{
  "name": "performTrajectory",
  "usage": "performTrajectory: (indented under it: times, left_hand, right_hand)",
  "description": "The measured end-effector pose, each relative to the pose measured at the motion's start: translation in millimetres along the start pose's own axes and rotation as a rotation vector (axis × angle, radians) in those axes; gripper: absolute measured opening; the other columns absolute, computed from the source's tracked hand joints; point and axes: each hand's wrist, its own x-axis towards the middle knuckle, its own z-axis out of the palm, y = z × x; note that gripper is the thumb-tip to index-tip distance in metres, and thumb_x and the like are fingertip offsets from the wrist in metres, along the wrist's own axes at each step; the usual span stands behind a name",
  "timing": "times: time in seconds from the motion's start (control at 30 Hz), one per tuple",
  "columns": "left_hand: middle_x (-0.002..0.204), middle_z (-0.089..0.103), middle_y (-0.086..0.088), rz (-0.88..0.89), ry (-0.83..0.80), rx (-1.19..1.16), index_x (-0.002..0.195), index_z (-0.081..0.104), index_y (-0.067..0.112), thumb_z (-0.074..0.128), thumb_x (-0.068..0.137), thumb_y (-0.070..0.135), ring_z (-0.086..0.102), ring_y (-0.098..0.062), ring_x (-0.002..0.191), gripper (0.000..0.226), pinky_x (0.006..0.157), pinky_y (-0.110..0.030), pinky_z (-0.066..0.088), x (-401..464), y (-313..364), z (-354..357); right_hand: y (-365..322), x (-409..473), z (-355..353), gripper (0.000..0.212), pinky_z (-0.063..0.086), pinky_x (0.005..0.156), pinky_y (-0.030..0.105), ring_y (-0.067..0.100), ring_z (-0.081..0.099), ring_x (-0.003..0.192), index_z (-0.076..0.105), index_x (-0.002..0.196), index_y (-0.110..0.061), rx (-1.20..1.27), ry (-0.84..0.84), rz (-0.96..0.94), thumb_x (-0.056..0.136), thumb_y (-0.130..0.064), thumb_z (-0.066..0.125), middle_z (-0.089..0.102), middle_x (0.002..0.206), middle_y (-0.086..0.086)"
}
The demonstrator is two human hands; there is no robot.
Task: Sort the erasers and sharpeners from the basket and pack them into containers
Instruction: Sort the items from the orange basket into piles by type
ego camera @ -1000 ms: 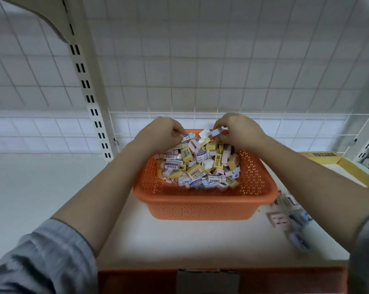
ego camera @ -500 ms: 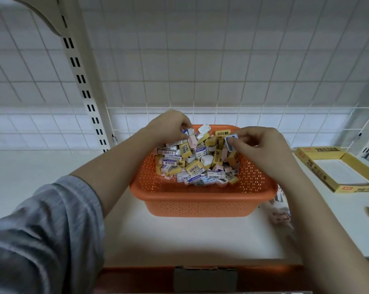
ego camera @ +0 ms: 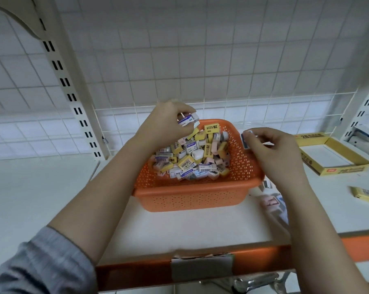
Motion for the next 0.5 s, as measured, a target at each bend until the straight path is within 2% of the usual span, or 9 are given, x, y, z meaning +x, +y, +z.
performTrajectory:
  times: [0.07, 0.1, 0.2, 0.3, 0.4, 0.5]
  left_hand:
    - [0.095, 0.059, 0.011, 0.01, 0.046, -0.056, 0.113, 0.067, 0.017, 0.064, 0.083, 0.019, 0.054, -0.004, 0.083, 0.03, 0.075, -0.017, 0.046, -9.6, 18.7, -2.2]
    - [0.093, 0.06, 0.011, 0.018, 0.07, -0.077, 0.112, 0.068, 0.016, 0.064, 0.083, 0.017, 0.056, -0.004, 0.082, 0.029, 0.077, -0.019, 0.047, -14.5, 28.1, -2.2]
    - [0.089, 0.062, 0.01, 0.009, 0.123, -0.141, 0.111, 0.069, 0.016, 0.068, 0.083, 0.018, 0.057, -0.003, 0.076, 0.028, 0.077, -0.015, 0.048, -31.2, 57.9, 4.9]
    - [0.09, 0.061, 0.012, -0.032, 0.154, -0.217, 0.11, 0.07, 0.017, 0.07, 0.082, 0.019, 0.058, -0.001, 0.072, 0.028, 0.075, -0.007, 0.043, -48.3, 90.9, 23.2]
    - [0.097, 0.061, 0.016, -0.063, 0.146, -0.22, 0.11, 0.07, 0.02, 0.069, 0.083, 0.019, 0.057, 0.0, 0.087, 0.027, 0.079, -0.01, 0.042, -65.4, 123.4, 47.9]
    - [0.1, 0.068, 0.011, -0.078, 0.125, -0.244, 0.111, 0.07, 0.02, 0.068, 0.085, 0.018, 0.058, -0.002, 0.089, 0.026, 0.08, -0.017, 0.044, -84.6, 150.2, 69.4]
  right_hand:
    - [2.6, -3.0, -10.7, 0.014, 0.055, 0.069, 0.039, 0.019, 0.067, 0.066, 0.068, 0.075, -0.026, 0.044, 0.018, 0.026, 0.088, -0.023, 0.063, 0.069, 0.075, 0.008]
    - [5.4, -3.9, -18.1, 0.014, 0.057, 0.069, 0.039, 0.014, 0.067, 0.063, 0.068, 0.076, -0.026, 0.058, 0.019, 0.038, 0.089, -0.022, 0.063, 0.069, 0.078, 0.011]
    - [19.2, -4.1, -46.2, 0.008, 0.056, 0.071, 0.03, 0.005, 0.065, 0.057, 0.068, 0.087, -0.027, 0.056, 0.03, 0.047, 0.089, -0.02, 0.064, 0.065, 0.077, 0.012]
    - [38.3, -3.9, -79.1, 0.01, 0.051, 0.057, 0.015, 0.005, 0.065, 0.056, 0.066, 0.098, -0.021, 0.033, 0.0, 0.038, 0.088, -0.02, 0.065, 0.061, 0.07, 0.003]
    - [59.0, -4.4, -109.8, 0.006, 0.042, 0.051, 0.01, 0.008, 0.065, 0.055, 0.066, 0.091, -0.023, -0.052, -0.089, 0.025, 0.085, -0.021, 0.068, 0.063, 0.068, 0.002]
    - [77.5, -9.6, -133.1, 0.007, 0.043, 0.054, 0.011, 0.008, 0.063, 0.055, 0.068, 0.085, -0.029, -0.127, -0.238, 0.052, 0.085, -0.022, 0.068, 0.067, 0.07, -0.004]
